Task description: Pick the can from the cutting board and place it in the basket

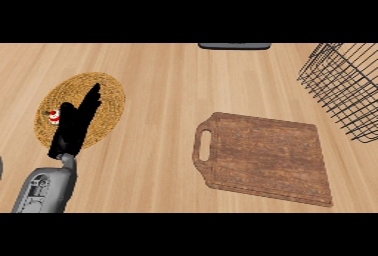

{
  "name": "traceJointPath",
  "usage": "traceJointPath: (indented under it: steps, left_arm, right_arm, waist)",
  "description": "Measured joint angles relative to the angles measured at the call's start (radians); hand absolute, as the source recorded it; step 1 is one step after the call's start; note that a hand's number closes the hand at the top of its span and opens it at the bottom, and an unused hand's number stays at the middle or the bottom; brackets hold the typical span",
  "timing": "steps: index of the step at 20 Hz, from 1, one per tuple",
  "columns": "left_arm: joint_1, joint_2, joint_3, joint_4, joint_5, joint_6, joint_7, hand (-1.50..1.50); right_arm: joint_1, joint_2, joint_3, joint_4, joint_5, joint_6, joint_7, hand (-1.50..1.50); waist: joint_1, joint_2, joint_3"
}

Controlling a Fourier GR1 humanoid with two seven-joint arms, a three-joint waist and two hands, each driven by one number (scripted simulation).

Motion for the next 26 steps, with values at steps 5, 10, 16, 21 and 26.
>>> traceJointPath:
  steps: [5, 10, 16, 21, 26]
  left_arm:
    - [0.016, 0.003, 0.004, -0.008, 0.008, -0.016, -0.007, 0.00]
    - [0.011, 0.001, 0.004, 0.000, 0.003, -0.019, -0.018, 0.00]
    - [0.000, 0.007, 0.014, -0.002, 0.010, -0.033, -0.004, 0.00]
    - [0.003, -0.006, 0.006, -0.002, -0.004, -0.024, -0.010, 0.00]
    - [0.018, -0.009, 0.004, 0.002, -0.010, -0.024, -0.027, 0.00]
  right_arm:
    - [0.018, -0.068, -0.006, 0.220, 0.080, -0.113, -0.207, 1.50]
    - [-0.012, -0.111, -0.003, 0.463, 0.122, -0.194, -0.435, 1.50]
    - [-0.042, -0.114, 0.009, 0.701, 0.175, -0.292, -0.629, 1.50]
    - [-0.085, -0.098, 0.012, 0.873, 0.217, -0.362, -0.709, 1.50]
    - [-0.101, -0.076, -0.023, 1.010, 0.198, -0.348, -0.722, -1.50]
  waist:
    - [0.003, 0.000, 0.000]
    - [0.011, 0.002, 0.001]
    - [0.011, 0.002, 0.001]
    - [0.015, 0.003, 0.001]
    - [0.017, 0.004, 0.001]
